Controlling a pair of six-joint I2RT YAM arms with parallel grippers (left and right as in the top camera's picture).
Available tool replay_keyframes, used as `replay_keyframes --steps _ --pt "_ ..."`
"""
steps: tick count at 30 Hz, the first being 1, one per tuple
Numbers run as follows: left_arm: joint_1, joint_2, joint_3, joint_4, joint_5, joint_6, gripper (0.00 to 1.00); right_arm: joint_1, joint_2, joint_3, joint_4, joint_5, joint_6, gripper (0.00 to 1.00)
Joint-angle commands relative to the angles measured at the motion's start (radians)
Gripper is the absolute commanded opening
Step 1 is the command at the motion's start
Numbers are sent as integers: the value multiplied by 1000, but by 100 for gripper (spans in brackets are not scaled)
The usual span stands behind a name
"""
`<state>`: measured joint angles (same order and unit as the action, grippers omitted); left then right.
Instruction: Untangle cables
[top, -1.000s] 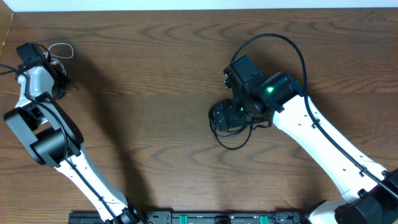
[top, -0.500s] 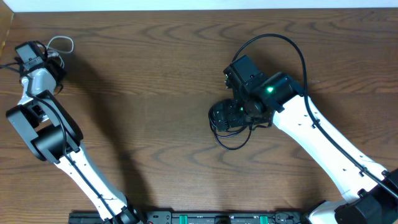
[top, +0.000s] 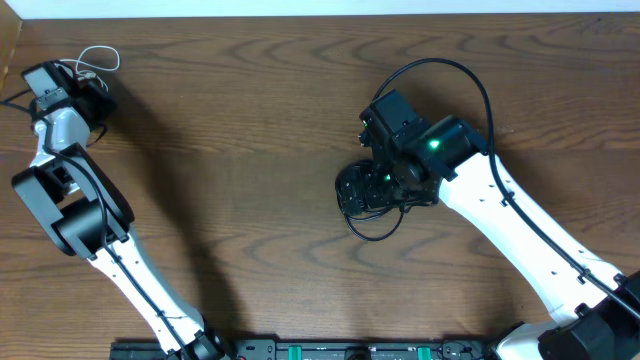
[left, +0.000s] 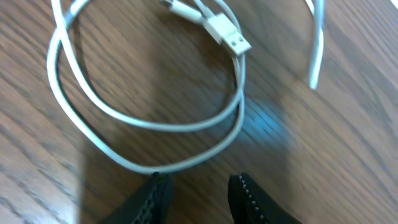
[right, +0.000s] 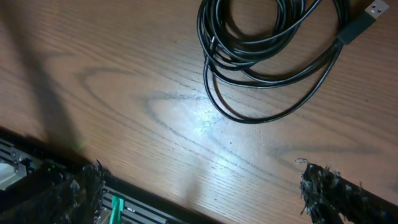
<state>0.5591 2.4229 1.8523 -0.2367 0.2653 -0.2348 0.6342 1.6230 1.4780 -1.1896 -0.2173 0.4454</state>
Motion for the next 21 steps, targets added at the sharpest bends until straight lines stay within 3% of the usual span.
replay_keyframes --steps 1,6,10,12,15,18,21 --pt "13 -116 12 -37 31 -35 36 9 1 -3 -6 -14 13 99" --pt "11 -289 12 -189 45 -80 42 9 1 -3 -2 10 10 99" --pt "2 -420 12 -339 246 -182 45 8 1 -3 16 84 12 99" --pt "-8 -476 12 -442 431 -197 64 2 1 -3 24 109 24 99" --pt "-47 -523 11 -591 617 -196 76 -14 1 -3 32 122 41 99" --pt "-124 -533 11 -759 689 -132 83 -41 1 -3 33 122 41 99" --pt "-230 -532 -5 -893 654 -2 88 -87 1 -3 19 126 40 99"
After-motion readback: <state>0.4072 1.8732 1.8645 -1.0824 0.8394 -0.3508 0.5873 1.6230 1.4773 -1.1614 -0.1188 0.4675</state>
